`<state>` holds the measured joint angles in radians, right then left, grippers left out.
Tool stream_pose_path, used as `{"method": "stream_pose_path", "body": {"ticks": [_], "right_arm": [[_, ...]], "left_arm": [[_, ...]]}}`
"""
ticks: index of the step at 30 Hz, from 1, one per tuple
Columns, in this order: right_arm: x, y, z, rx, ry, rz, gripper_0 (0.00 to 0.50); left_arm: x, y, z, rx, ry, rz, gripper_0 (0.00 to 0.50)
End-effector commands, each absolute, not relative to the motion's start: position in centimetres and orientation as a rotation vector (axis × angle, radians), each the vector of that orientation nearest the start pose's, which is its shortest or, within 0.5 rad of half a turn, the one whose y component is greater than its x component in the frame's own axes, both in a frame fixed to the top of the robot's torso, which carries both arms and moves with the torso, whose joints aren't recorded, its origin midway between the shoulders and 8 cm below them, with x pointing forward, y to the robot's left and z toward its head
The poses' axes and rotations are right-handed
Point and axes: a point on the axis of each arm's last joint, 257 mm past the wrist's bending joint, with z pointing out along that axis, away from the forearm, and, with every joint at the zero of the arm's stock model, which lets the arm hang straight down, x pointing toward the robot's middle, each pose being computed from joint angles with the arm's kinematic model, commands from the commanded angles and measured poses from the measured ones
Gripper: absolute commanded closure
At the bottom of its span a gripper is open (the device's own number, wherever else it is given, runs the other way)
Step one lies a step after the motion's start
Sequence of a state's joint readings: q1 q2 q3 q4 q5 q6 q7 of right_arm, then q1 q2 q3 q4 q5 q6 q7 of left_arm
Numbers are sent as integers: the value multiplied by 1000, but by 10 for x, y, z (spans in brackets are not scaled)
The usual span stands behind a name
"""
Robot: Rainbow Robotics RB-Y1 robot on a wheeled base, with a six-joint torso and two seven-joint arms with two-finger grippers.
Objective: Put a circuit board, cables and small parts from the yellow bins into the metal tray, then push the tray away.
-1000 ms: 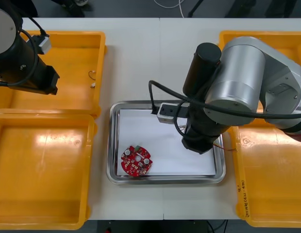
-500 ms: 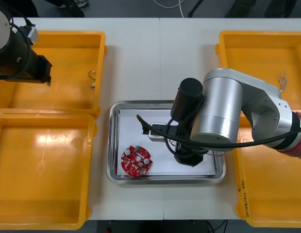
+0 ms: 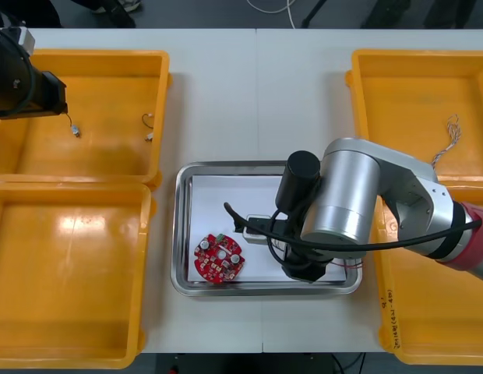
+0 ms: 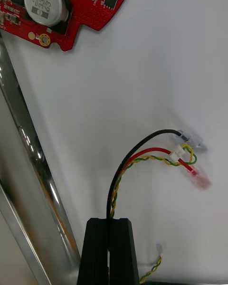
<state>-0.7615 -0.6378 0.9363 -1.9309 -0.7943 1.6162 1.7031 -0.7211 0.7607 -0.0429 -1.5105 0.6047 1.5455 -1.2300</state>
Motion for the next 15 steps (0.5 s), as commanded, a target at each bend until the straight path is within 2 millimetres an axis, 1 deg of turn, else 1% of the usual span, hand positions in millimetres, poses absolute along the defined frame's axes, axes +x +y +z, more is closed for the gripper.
{"method": "stream_pose_path", "body": {"ticks": [1, 3, 6, 9, 15], "right_arm": [[355, -64, -313, -1864, 2248, -80, 500], [354, -54, -314, -1849, 2233, -46, 500], [353, -46, -313, -1834, 2225, -17, 500], [352, -44, -313, -1832, 2226, -16, 500], [357, -53, -316, -1840, 2221, -63, 500]], "left_arm": [[592, 357, -96, -102, 2400, 47, 0], [596, 356, -103, -117, 2398, 29, 0], [601, 355, -109, -135, 2393, 7, 0], [605, 352, -119, -148, 2398, -13, 0], [608, 350, -129, -164, 2405, -33, 0]]}}
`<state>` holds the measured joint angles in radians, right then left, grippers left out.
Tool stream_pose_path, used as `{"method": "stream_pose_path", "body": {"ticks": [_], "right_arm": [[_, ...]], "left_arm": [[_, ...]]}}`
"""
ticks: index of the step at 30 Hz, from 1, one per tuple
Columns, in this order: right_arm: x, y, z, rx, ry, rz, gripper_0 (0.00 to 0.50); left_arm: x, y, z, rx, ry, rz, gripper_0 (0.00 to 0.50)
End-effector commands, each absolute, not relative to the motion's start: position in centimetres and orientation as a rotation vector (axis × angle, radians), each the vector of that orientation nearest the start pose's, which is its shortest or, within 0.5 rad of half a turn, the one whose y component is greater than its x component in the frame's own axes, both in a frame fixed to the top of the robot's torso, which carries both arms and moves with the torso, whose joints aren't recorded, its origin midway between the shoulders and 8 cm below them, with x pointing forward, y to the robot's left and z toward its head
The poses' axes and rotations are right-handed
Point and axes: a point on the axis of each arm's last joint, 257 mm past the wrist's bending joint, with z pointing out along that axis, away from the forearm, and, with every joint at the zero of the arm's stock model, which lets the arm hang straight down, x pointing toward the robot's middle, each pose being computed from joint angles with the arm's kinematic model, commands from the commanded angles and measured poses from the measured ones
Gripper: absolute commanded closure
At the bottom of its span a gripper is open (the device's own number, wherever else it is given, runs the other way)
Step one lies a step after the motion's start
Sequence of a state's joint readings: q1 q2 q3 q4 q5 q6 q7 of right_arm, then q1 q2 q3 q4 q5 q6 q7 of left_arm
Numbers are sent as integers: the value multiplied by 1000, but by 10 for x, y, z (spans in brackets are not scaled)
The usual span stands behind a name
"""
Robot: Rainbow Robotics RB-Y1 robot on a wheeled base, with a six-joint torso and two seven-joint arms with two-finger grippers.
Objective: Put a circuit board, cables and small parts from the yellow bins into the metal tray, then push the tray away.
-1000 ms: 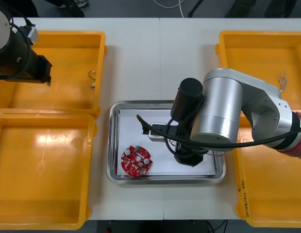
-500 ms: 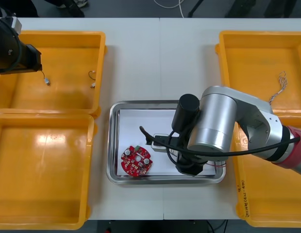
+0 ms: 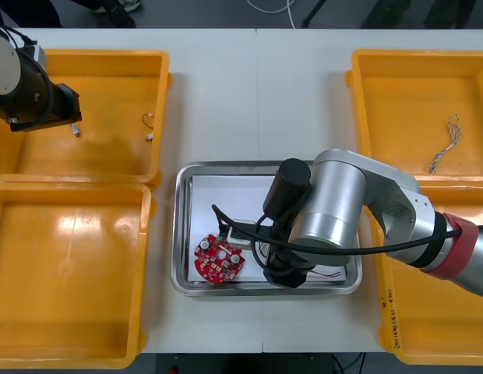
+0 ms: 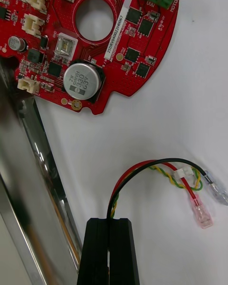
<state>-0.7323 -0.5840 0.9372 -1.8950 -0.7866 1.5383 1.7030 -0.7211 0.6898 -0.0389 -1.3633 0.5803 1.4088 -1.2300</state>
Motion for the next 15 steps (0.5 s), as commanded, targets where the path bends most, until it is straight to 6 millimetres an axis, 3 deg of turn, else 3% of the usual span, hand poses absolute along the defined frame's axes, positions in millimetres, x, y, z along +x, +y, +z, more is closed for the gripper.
{"method": "stream_pose_path", "body": {"ticks": [1, 2, 6, 8, 13, 15], "right_arm": [[357, -54, -317, -1834, 2224, -72, 500], [358, -54, -317, -1834, 2221, -79, 498], [363, -57, -317, -1823, 2217, -109, 316], [363, -58, -318, -1820, 2219, -110, 279], [364, -58, -317, -1806, 2226, -113, 67], [365, -58, -317, -1805, 2224, -114, 21]], "left_arm": [[609, 351, -130, -164, 2402, -31, 0], [611, 351, -131, -164, 2399, -32, 0], [616, 354, -141, -168, 2384, -32, 0], [619, 355, -147, -165, 2383, -22, 0], [626, 358, -158, -160, 2364, -9, 0], [628, 359, -162, -157, 2364, -1, 0]]}}
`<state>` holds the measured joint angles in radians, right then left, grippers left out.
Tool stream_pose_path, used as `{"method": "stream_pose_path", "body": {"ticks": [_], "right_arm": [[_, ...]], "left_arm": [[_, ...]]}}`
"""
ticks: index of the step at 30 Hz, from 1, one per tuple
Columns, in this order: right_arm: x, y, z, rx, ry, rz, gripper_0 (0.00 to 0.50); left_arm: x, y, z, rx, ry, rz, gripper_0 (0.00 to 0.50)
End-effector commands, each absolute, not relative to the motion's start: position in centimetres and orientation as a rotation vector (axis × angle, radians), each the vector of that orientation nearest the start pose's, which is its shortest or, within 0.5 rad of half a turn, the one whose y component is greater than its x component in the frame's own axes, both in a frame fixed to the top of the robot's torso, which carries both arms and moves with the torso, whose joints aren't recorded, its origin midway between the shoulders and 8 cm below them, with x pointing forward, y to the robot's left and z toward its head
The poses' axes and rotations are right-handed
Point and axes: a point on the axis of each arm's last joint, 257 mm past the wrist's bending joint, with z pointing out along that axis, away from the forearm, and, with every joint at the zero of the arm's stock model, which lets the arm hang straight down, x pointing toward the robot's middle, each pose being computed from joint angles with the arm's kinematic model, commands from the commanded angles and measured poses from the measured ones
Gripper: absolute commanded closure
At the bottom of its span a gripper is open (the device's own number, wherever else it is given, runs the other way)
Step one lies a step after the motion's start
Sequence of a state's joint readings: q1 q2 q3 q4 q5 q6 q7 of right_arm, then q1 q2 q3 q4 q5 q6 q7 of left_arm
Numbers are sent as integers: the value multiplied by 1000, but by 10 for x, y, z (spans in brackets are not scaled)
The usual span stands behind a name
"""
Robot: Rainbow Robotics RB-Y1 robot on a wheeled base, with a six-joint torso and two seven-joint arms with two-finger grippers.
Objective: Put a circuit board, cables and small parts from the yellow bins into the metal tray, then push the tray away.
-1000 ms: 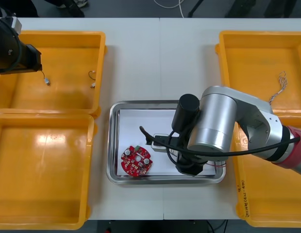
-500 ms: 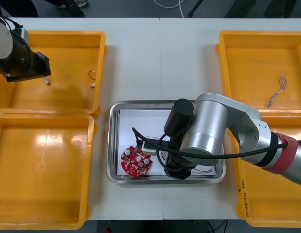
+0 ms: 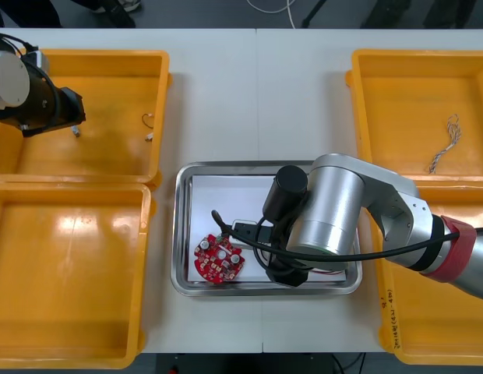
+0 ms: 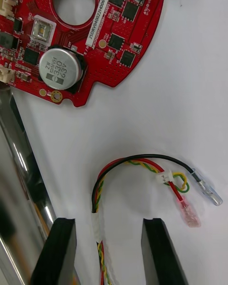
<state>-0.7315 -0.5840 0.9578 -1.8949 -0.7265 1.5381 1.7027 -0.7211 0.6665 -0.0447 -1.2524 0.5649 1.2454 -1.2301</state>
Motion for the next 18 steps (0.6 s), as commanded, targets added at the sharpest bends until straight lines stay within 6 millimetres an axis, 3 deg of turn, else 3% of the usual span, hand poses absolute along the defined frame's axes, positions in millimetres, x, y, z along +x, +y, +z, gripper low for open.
{"method": "stream_pose_path", "body": {"ticks": [1, 9, 18], "right_arm": [[365, -56, -317, -1802, 2220, -111, 0], [380, -52, -306, -1747, 2199, -116, 0], [403, -52, -272, -1648, 2217, -84, 0]], "left_arm": [[628, 360, -166, -162, 2367, -2, 0], [631, 366, -177, -165, 2348, -2, 0], [629, 369, -196, -140, 2341, 29, 0]]}}
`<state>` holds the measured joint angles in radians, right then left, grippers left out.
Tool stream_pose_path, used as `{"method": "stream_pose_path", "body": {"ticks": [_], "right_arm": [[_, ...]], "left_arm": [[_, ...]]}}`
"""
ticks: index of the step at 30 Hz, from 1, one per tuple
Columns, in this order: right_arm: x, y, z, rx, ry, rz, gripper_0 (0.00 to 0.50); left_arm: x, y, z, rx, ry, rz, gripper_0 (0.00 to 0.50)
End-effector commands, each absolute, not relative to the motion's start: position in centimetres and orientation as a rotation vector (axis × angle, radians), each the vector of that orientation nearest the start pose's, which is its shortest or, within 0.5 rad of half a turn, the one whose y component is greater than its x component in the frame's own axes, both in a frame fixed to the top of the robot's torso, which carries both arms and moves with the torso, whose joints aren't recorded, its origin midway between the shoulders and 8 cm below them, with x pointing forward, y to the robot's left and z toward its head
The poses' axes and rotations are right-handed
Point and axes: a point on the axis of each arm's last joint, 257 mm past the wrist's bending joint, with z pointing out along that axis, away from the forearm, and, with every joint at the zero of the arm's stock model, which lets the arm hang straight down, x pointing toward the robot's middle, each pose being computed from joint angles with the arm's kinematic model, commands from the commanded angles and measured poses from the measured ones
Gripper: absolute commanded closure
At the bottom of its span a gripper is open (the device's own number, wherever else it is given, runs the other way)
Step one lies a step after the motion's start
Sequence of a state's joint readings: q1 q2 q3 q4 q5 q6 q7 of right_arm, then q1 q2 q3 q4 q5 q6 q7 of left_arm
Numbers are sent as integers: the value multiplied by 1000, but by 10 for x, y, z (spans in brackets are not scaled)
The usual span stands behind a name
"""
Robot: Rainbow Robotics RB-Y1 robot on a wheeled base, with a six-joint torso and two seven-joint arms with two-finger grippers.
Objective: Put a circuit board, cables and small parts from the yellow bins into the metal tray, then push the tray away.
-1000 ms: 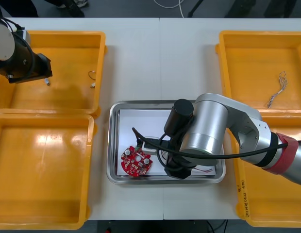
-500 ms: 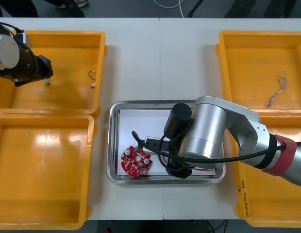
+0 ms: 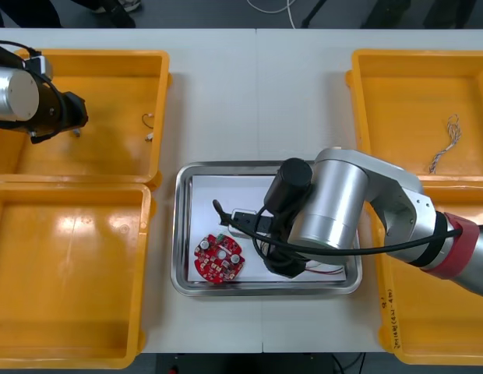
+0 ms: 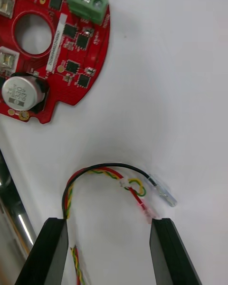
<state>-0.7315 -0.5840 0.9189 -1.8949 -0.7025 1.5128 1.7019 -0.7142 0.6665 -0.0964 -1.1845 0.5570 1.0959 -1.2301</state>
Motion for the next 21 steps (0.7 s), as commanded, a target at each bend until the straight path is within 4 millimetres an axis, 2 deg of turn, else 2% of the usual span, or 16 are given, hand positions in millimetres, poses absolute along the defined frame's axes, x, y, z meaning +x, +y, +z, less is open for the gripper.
{"method": "stream_pose_path", "body": {"ticks": [1, 9, 14, 17, 18, 21], "right_arm": [[405, -53, -266, -1641, 2222, -80, 0], [411, -68, -219, -1586, 2309, -34, 0], [416, -86, -187, -1536, 2350, -49, 0], [417, -95, -176, -1518, 2361, -69, 0], [419, -103, -165, -1494, 2375, -85, 0], [428, -105, -143, -1434, 2340, -89, 0]], "left_arm": [[629, 369, -198, -139, 2342, 30, 0], [628, 369, -210, -120, 2333, 45, 0], [626, 373, -212, -117, 2334, 63, 0], [626, 374, -214, -114, 2336, 72, 0], [626, 374, -215, -110, 2330, 72, 0], [627, 375, -216, -106, 2320, 73, 0]]}}
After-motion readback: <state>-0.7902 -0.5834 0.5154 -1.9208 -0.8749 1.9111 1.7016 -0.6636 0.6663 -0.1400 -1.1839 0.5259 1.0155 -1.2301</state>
